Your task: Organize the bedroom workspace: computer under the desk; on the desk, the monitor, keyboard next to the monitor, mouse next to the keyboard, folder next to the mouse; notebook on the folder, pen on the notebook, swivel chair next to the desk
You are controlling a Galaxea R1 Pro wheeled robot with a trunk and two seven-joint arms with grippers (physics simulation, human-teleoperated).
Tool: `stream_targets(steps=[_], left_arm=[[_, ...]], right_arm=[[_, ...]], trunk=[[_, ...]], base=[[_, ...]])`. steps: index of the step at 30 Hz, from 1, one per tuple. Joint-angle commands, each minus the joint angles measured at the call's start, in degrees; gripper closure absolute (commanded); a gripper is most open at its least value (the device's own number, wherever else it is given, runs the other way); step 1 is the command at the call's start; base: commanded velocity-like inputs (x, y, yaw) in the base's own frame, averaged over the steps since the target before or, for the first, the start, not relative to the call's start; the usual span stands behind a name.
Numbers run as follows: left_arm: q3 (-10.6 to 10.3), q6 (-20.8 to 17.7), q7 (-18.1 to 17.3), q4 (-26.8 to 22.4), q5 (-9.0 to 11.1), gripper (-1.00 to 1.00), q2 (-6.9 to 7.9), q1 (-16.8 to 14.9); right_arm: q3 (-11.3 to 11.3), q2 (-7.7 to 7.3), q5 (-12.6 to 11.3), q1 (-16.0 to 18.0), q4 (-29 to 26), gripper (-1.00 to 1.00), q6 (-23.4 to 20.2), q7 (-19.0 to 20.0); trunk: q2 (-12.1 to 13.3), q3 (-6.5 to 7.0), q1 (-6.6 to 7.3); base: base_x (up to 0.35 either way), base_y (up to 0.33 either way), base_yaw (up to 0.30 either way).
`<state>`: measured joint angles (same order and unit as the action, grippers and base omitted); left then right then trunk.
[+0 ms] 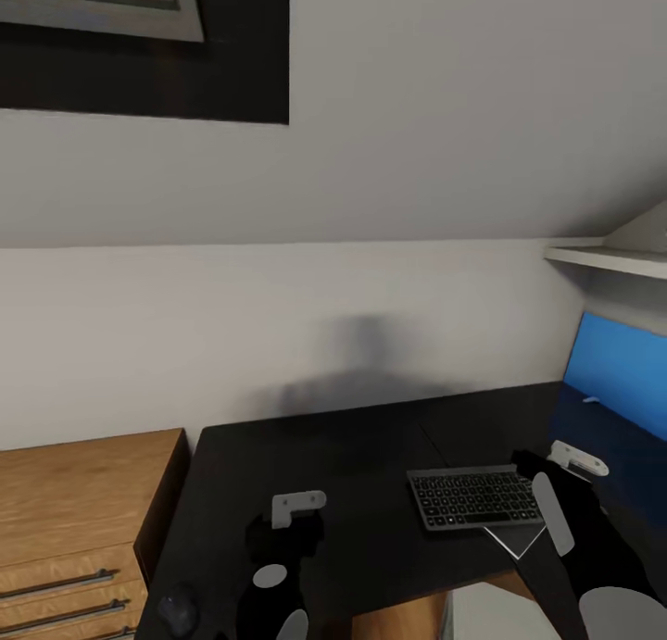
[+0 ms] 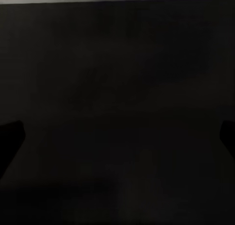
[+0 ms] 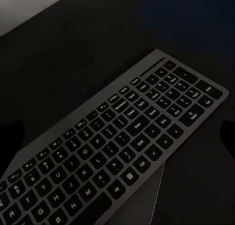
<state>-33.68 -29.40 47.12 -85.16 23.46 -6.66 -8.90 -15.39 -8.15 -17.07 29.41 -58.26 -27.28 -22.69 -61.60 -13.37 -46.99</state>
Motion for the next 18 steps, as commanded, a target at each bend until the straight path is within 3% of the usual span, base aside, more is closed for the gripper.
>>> stream_targets(steps=[1,3,11,15,16,17,18], left_arm=[[-0.08,-0.18,0.49,-0.05,0.57,-1.00,0.02,-0.07],[-0.07,-0.14,0.58,-0.01,1.45,-1.00,0.02,-0.07],[-0.08,-0.13,0.60,0.00,1.75,-1.00,0.00,-0.07],[-0.07,-0.13,0.60,0.00,1.76,-1.00,0.00,-0.07],[-0.10,-0.13,0.60,-0.02,1.76,-1.00,-0.01,-0.07],[-0.19,-0.13,0.60,-0.06,1.77,-1.00,-0.01,-0.07],[-0.20,-0.13,0.60,-0.06,1.77,-1.00,-0.01,-0.07]], right_arm=[[0.05,-0.02,-0.60,0.03,-0.08,-1.00,-0.14,-0.43],[0.09,-0.02,-0.57,0.03,-0.04,-1.00,-0.14,-0.42],[1.87,-0.11,-0.42,0.03,-0.06,-1.00,-0.02,-0.32],[2.06,-0.31,-0.30,0.00,-0.01,-1.00,0.03,-0.15],[2.11,-0.39,0.01,-0.02,0.12,-1.00,0.17,0.19],[2.27,-0.56,2.27,-0.04,1.49,-1.00,1.65,2.54],[2.30,-0.59,2.96,-0.04,1.96,-1.00,2.19,3.30]], trunk=[[0.36,0.10,0.22],[1.16,0.46,0.66],[4.37,1.90,2.42],[4.37,1.90,2.42],[4.37,1.90,2.42],[4.37,1.90,2.42],[4.37,1.90,2.42]], base=[[0.000,0.000,-0.001],[0.000,0.000,0.000],[0.000,0.000,0.000],[0.000,0.000,0.000],[0.000,0.000,0.000],[0.000,0.000,0.000],[0.000,0.000,0.000]])
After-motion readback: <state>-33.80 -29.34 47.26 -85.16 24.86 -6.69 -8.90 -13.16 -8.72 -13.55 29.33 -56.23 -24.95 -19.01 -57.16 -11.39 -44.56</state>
